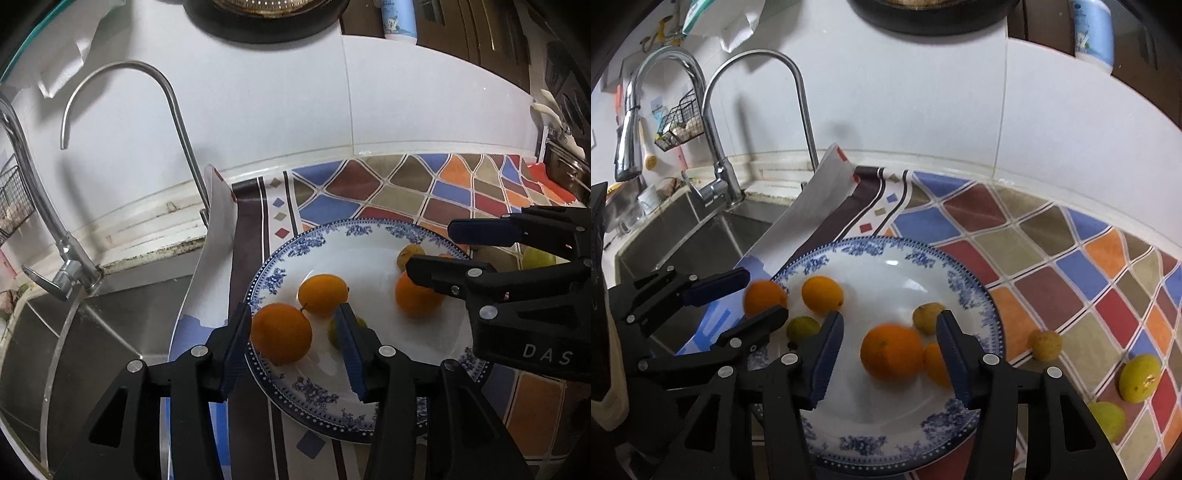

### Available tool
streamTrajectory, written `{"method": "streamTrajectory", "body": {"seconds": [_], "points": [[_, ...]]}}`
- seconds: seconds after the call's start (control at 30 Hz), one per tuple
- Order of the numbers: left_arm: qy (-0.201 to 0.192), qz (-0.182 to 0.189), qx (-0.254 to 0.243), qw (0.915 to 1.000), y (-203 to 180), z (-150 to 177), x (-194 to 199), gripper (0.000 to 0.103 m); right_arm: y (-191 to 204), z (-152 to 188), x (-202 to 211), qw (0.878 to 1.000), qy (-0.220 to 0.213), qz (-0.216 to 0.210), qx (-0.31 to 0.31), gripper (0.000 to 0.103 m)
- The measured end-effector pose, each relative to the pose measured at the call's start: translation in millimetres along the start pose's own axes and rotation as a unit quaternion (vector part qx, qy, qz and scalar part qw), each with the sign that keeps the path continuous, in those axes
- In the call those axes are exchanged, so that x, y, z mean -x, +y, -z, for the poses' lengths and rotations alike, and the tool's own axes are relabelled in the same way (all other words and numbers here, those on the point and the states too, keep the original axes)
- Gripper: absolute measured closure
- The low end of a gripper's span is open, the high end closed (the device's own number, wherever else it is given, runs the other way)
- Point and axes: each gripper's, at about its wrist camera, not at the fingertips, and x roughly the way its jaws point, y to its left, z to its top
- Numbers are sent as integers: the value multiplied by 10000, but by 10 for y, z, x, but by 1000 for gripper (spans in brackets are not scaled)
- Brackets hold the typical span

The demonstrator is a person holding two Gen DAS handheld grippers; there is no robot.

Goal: Organize fruits
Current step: 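Open the left gripper onto the plate while the right gripper releases its orange there, then withdraw both grippers from the plate toward the green fruits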

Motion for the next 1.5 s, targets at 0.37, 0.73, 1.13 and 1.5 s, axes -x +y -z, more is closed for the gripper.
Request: {"method": "streamTrajectory", "body": {"seconds": [0.37, 0.73, 1.13, 1.5], "points": [[-380, -85, 160, 9991, -76, -64, 502, 47, -69, 15, 501, 9990, -436, 86, -54, 50], [-779, -49, 132, 9969, -371, -102, 1018, 28, -262, 232, 1037, 9968, -712, 219, -301, 41], [-1040, 88, -37, 9945, -770, -102, 1294, 18, -525, 485, 1461, 9932, -885, 532, -530, 41], [-1159, 334, -199, 9925, -1238, -160, 1361, 16, -888, 694, 1769, 9894, -983, 847, -654, 41]]}}
